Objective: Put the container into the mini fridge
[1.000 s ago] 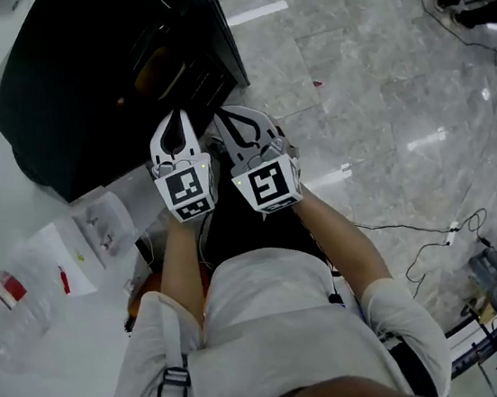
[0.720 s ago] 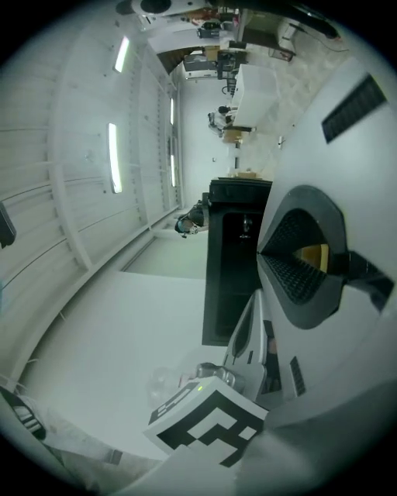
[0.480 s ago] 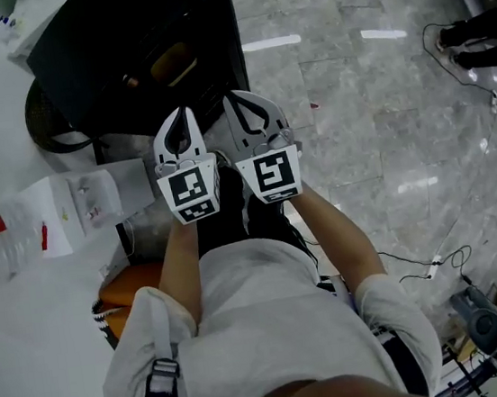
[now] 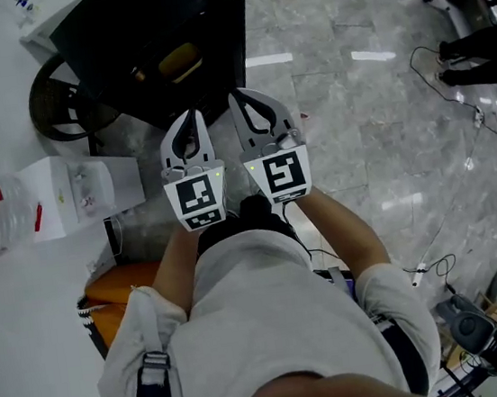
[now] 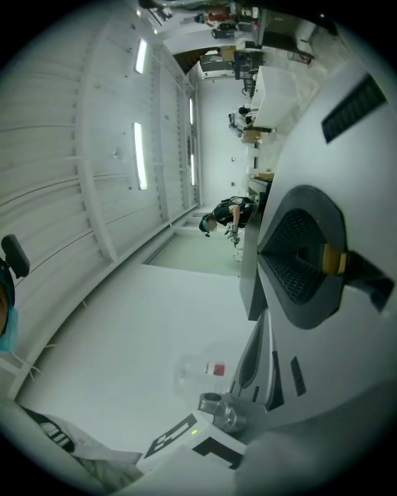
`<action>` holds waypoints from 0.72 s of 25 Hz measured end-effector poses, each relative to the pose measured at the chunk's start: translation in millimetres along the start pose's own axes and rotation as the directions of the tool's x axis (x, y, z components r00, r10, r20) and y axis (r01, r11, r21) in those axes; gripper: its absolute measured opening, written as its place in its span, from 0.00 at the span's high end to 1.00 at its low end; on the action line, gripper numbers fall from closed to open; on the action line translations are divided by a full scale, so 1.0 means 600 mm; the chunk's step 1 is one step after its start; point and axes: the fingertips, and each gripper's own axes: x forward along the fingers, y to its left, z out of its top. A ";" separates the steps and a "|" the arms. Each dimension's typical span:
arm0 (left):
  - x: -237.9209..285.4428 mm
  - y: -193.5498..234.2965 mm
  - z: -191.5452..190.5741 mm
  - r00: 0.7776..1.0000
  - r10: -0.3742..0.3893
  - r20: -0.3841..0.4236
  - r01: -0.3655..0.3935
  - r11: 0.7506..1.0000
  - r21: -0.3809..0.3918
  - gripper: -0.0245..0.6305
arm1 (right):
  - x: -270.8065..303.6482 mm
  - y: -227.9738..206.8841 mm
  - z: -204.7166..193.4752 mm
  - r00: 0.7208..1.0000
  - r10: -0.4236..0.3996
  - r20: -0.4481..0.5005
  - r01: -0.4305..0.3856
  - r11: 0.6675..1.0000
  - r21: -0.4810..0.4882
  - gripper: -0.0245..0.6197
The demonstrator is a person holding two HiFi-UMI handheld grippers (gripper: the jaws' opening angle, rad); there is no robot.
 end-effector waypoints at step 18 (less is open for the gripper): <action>-0.186 0.066 0.062 0.993 -0.015 0.116 0.023 0.997 -0.075 0.94 | -0.078 0.169 0.110 1.000 0.008 0.023 -0.006 0.996 -0.084 0.90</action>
